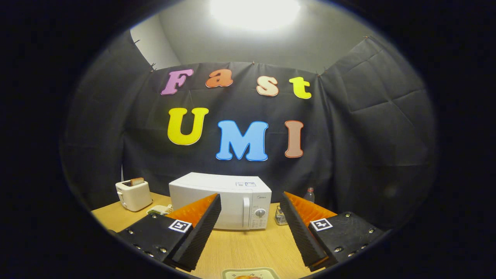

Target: Open the microwave, put the food inside, and close the microwave door.

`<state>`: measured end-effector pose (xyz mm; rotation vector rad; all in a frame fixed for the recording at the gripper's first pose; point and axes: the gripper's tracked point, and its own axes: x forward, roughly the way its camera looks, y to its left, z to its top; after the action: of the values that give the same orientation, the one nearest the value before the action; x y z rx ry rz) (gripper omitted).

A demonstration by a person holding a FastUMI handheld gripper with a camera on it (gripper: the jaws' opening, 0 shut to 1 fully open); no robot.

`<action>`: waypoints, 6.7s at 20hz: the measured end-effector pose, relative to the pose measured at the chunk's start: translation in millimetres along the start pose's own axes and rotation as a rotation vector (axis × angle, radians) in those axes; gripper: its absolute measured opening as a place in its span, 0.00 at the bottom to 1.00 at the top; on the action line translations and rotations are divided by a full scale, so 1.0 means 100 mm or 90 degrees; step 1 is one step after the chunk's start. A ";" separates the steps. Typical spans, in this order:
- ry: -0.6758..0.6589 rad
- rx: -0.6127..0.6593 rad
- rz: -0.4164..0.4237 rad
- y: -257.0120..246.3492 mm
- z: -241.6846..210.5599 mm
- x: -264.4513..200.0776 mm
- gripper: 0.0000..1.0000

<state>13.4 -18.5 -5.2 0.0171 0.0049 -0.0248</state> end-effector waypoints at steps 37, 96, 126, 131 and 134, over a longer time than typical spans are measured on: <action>0.209 -0.023 0.094 0.11 -1.96 2.60 0.76; 0.311 -0.088 0.132 1.29 -2.04 0.31 0.29; 0.251 -0.067 0.514 3.49 -1.55 -1.12 0.32; 0.202 0.010 0.538 3.32 -0.91 -1.19 0.81; 0.144 0.055 0.503 3.05 -0.51 -1.07 0.95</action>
<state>-85.9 290.2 -50.8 0.1063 0.2227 0.7674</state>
